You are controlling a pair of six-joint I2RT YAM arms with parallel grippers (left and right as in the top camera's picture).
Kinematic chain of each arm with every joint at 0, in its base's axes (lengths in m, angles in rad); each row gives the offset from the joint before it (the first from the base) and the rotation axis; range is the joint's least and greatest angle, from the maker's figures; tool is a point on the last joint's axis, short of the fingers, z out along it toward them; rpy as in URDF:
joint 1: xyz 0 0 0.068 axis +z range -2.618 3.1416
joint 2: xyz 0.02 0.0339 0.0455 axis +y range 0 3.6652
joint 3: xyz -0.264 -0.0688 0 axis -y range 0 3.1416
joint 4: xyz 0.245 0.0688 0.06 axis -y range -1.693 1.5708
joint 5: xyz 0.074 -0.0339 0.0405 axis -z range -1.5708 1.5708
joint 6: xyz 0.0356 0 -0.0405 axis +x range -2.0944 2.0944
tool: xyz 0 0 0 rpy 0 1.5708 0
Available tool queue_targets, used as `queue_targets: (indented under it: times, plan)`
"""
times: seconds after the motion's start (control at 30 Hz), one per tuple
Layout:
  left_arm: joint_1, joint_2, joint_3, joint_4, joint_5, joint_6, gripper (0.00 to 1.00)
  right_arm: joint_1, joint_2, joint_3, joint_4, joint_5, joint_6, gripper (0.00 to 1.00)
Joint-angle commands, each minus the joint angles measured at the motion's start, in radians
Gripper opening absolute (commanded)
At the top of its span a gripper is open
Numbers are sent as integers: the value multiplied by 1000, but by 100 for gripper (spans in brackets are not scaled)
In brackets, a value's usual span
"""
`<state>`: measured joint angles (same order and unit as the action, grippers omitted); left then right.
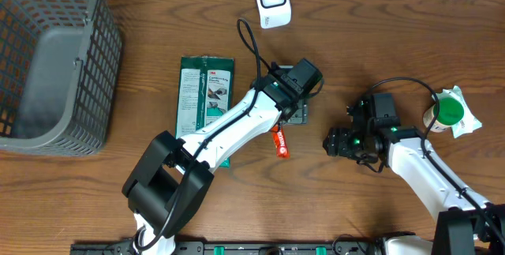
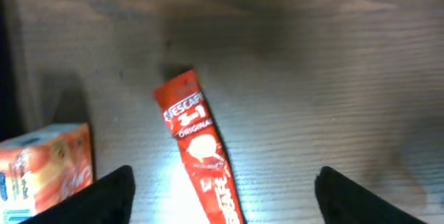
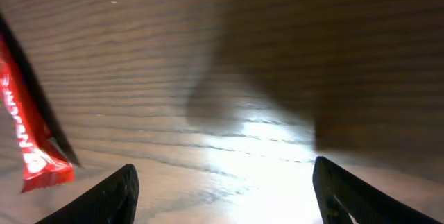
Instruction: Scan the item barcode
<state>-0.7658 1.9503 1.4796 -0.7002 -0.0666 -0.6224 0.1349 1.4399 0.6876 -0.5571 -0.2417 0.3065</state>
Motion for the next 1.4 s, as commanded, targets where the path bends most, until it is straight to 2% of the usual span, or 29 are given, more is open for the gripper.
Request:
queue_targets:
  times: [0.0,0.17,0.3,0.43,0.5,0.57,0.6,0.83,0.9,1.03,1.27,1.37]
  plan:
    - [2,-29,23,1,-13,55,85,-7,-16,54,-29,66,-31,76]
    - [24,-124,53,-14,-39,79,85,5,-16,176,-158,68,-32,76]
    - [93,-230,58,-60,-40,79,85,64,-16,278,-229,68,-31,76]
    - [215,-336,58,-137,-39,79,85,171,-14,301,-194,69,-18,79]
    - [283,-381,58,-179,-39,79,85,218,-5,301,-172,69,1,85]
    - [354,-419,58,-220,-39,79,85,269,15,299,-149,68,11,97]
    - [391,-435,58,-240,-39,79,85,293,27,298,-138,68,11,99]
    - [551,-459,58,-323,-39,79,85,429,135,297,-61,102,23,99]
    - [570,-458,56,-343,-39,79,85,459,171,297,-43,167,85,82]
    - [578,-458,55,-347,-39,79,86,509,242,297,-17,306,172,58]
    - [578,-458,55,-347,-39,79,86,551,331,297,16,311,173,52]
    - [578,-458,55,-347,-39,79,87,565,348,297,19,310,173,46]
